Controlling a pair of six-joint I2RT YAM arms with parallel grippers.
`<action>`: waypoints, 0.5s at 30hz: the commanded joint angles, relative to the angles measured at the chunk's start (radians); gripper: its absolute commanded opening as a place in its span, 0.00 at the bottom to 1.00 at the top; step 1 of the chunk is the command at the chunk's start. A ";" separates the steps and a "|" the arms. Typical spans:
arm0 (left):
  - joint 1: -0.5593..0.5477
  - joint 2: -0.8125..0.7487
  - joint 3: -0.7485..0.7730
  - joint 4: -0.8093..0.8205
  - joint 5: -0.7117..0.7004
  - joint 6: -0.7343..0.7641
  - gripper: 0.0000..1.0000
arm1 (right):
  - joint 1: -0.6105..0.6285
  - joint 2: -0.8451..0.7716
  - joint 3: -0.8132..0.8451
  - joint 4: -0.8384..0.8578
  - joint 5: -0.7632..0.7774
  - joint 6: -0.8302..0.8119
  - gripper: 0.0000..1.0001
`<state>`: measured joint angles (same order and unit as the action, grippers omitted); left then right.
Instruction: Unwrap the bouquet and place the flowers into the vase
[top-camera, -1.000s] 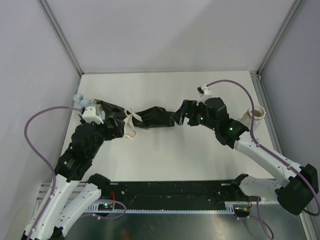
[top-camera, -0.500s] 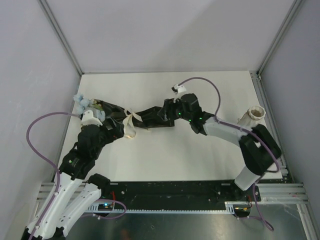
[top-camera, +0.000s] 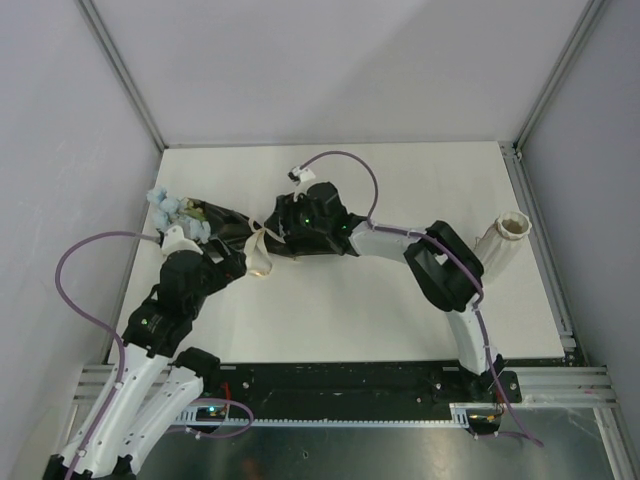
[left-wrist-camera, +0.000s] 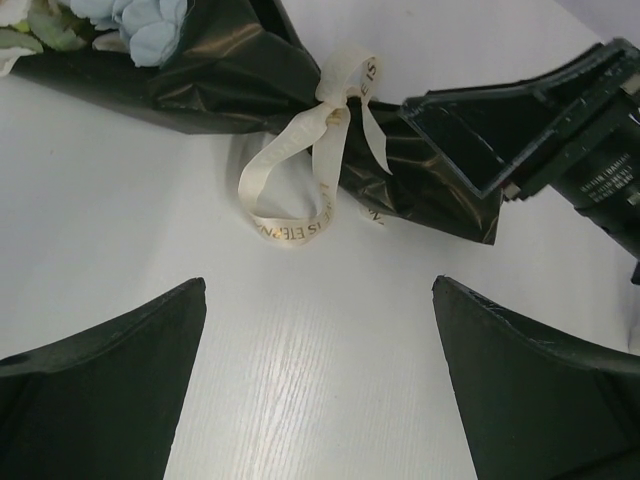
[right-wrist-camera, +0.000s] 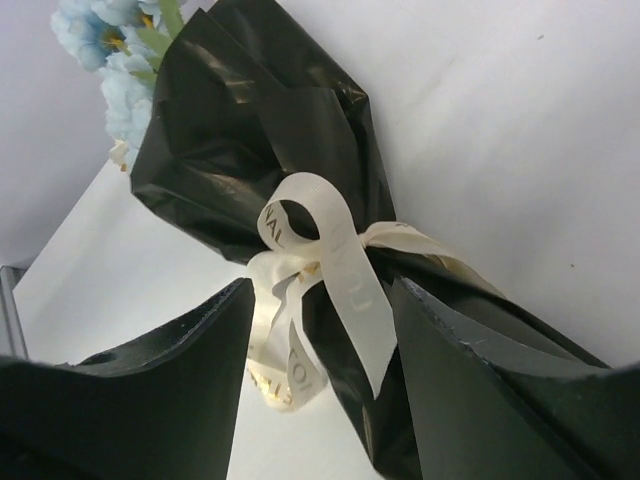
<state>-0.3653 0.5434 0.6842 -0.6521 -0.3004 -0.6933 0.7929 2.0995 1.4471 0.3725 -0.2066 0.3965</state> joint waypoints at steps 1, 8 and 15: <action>0.010 0.003 -0.009 -0.009 0.010 -0.031 1.00 | 0.007 0.087 0.117 0.011 0.028 0.018 0.62; 0.012 -0.001 -0.031 -0.010 0.021 -0.071 0.99 | 0.021 0.209 0.272 -0.060 0.028 0.024 0.61; 0.016 0.008 -0.047 -0.010 0.003 -0.146 0.98 | 0.026 0.237 0.303 -0.050 0.068 0.045 0.43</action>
<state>-0.3599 0.5491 0.6495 -0.6689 -0.2806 -0.7620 0.8108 2.3249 1.7012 0.3038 -0.1772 0.4263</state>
